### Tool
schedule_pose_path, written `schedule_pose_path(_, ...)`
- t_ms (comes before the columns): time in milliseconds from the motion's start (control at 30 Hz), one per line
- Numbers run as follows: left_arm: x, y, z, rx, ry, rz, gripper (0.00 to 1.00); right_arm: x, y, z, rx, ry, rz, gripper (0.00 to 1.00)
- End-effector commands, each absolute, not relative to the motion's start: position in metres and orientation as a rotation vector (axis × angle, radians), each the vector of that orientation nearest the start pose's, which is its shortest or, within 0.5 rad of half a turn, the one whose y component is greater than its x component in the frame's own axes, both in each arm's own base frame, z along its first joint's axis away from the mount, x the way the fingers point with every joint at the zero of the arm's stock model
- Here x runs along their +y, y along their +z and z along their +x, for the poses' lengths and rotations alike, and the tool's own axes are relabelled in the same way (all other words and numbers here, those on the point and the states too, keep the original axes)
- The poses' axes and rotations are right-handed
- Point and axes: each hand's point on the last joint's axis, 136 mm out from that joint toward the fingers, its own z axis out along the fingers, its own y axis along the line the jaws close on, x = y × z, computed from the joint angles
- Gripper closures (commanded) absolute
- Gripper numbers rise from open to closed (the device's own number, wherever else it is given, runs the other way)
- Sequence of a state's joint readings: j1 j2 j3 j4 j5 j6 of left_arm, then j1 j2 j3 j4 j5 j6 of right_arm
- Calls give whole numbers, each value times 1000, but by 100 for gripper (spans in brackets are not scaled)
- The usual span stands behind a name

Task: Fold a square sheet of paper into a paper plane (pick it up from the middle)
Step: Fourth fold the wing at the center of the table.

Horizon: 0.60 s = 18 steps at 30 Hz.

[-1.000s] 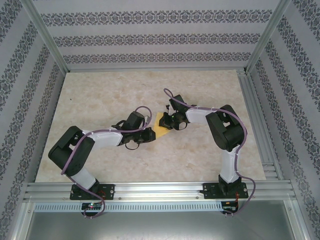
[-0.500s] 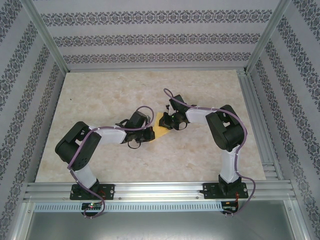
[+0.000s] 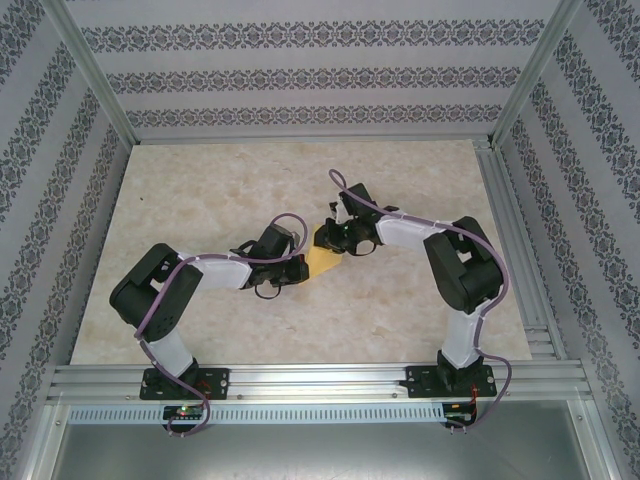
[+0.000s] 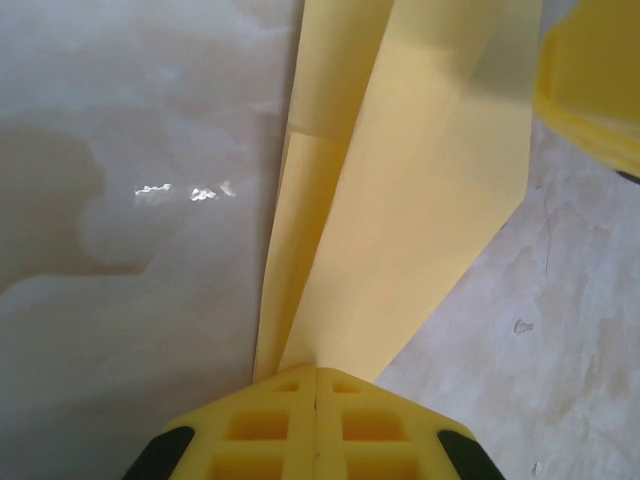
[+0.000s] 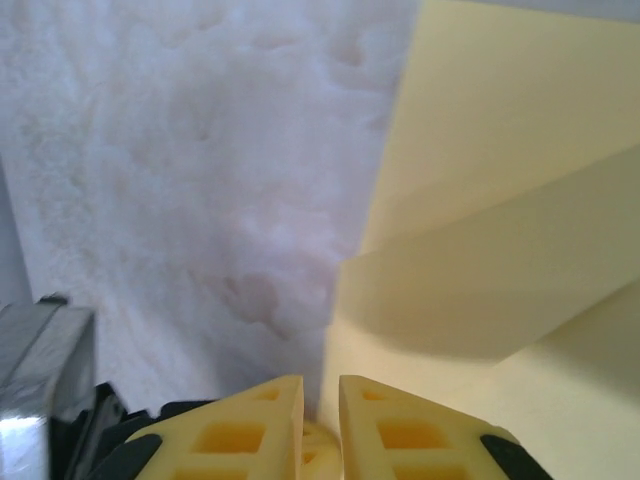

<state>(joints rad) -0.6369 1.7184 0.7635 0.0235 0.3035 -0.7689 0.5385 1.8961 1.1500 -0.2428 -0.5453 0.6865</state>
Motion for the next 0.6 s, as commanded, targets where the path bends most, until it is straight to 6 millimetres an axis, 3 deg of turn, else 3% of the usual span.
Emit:
schedule_pose_path(0, -253, -8, 269, 2799, -773, -82, 100, 314, 43, 312, 2846, 1110, -58, 85)
schedule_pose_path(300, -253, -6, 268, 2795, -784, -88, 100, 320, 10, 297, 2934, 1096, -77, 91)
schedule_pose_path(567, -259, 6, 270, 2765, -839, -73, 100, 305, -18, 296, 3023, 968, -36, 91)
